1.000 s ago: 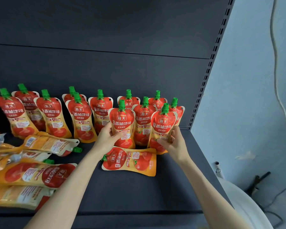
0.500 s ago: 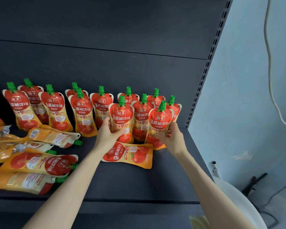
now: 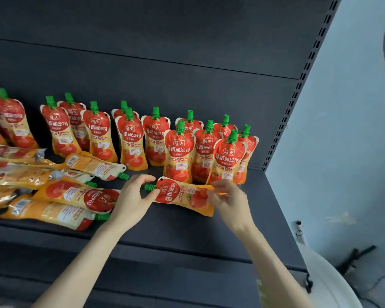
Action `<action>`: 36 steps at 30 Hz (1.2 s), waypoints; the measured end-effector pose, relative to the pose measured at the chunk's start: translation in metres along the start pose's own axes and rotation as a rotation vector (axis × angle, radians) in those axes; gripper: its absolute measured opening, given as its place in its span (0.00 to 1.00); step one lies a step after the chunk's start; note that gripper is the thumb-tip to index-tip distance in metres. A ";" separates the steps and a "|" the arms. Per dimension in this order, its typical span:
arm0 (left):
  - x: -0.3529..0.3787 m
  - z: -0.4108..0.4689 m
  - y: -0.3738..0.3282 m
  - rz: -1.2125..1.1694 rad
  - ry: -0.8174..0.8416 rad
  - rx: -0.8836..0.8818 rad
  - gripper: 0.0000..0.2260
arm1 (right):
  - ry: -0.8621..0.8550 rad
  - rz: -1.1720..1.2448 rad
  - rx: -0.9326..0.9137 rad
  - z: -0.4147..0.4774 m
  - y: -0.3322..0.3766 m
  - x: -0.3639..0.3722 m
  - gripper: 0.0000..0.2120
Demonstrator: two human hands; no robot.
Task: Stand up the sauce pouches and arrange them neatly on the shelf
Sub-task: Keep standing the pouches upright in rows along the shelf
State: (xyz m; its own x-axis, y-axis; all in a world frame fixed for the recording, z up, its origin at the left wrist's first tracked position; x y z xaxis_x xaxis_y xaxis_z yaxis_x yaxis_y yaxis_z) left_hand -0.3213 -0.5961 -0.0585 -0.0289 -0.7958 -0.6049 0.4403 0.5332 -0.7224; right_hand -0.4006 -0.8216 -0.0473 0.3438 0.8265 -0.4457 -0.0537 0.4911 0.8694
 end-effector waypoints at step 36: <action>-0.126 0.128 0.147 0.666 0.769 0.231 0.22 | 0.008 -0.819 0.281 0.044 0.063 0.186 0.27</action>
State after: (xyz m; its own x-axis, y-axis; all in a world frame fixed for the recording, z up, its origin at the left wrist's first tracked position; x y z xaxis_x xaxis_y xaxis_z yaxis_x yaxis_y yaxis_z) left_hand -0.1383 -0.4538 -0.0456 -0.2452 0.0803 -0.9661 0.7352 0.6650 -0.1313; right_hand -0.2986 -0.6491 -0.0662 0.1657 0.2443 -0.9554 0.4420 0.8477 0.2934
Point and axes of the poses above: each hand's wrist, its own z-axis towards the middle knuckle, its own x-axis out of the palm, y = z × x, the point moved 2 cm from there along z, towards the middle knuckle, and after that the axes turned 4 degrees about y, right-handed, at the moved point
